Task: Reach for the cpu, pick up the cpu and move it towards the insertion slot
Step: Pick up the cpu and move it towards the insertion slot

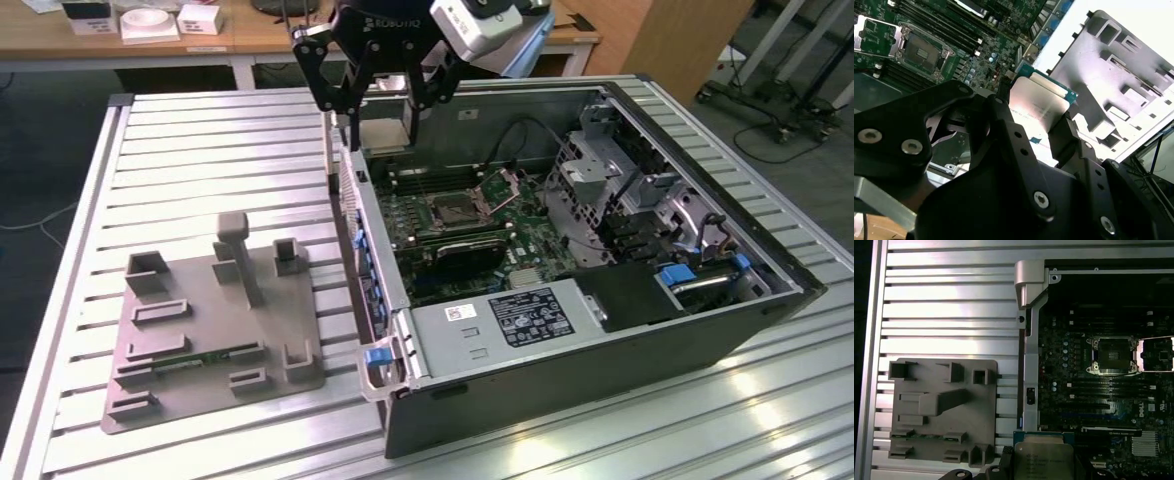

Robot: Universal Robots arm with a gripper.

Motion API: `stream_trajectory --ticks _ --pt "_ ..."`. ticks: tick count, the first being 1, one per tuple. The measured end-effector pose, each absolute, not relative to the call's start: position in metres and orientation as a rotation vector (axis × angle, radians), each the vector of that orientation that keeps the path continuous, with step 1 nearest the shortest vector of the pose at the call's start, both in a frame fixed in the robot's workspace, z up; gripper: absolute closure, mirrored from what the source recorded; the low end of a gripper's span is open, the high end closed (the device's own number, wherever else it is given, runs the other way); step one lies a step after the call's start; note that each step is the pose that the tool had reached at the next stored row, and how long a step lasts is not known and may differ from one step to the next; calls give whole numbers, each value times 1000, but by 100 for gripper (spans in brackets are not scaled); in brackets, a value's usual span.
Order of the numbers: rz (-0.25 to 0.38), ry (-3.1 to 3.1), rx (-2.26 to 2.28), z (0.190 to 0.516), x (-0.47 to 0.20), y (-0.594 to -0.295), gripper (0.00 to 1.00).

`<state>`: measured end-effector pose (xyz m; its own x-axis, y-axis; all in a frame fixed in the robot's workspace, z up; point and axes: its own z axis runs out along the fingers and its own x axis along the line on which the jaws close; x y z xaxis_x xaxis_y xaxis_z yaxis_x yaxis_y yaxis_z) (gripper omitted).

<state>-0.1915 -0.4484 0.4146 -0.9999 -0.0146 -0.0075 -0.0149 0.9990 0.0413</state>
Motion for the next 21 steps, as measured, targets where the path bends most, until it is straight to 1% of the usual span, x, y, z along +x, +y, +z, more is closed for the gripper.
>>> stream_trajectory --ticks 21 --pt "65 3134 -23 415 -179 -448 45"
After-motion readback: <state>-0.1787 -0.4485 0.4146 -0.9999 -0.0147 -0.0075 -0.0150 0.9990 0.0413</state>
